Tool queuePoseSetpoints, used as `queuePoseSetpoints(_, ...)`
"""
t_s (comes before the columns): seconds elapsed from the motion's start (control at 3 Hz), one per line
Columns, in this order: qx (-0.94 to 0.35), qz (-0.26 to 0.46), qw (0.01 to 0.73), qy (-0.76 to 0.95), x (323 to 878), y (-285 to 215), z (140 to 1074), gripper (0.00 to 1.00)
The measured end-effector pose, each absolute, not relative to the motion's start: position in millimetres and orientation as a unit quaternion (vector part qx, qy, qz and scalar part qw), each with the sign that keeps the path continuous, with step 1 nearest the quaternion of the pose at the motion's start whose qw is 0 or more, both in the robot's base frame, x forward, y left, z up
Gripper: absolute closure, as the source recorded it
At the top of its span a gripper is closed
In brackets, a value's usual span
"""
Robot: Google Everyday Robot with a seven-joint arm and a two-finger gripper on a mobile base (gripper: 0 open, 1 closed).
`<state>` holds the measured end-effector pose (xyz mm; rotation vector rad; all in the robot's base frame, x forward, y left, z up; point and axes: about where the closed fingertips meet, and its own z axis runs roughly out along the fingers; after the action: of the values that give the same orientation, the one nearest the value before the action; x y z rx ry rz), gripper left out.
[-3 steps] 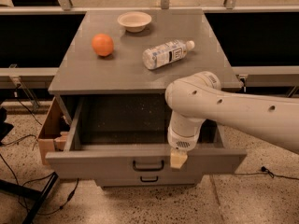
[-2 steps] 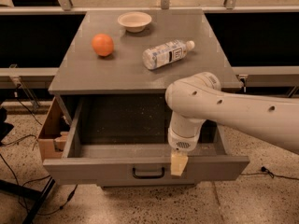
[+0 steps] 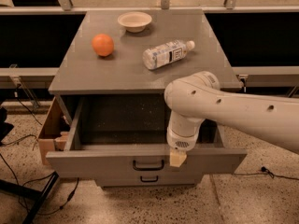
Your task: Open top drawer
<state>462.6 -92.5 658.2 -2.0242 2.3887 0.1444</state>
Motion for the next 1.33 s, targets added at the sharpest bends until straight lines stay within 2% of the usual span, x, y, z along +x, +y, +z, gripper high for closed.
queuePoseSetpoints(1.0,-0.646,0.046,0.001,0.762,460.7,-93.1,656.5,0.0)
queuePoseSetpoints(1.33,-0.646,0.046,0.001,0.762,460.7,-93.1,656.5,0.0)
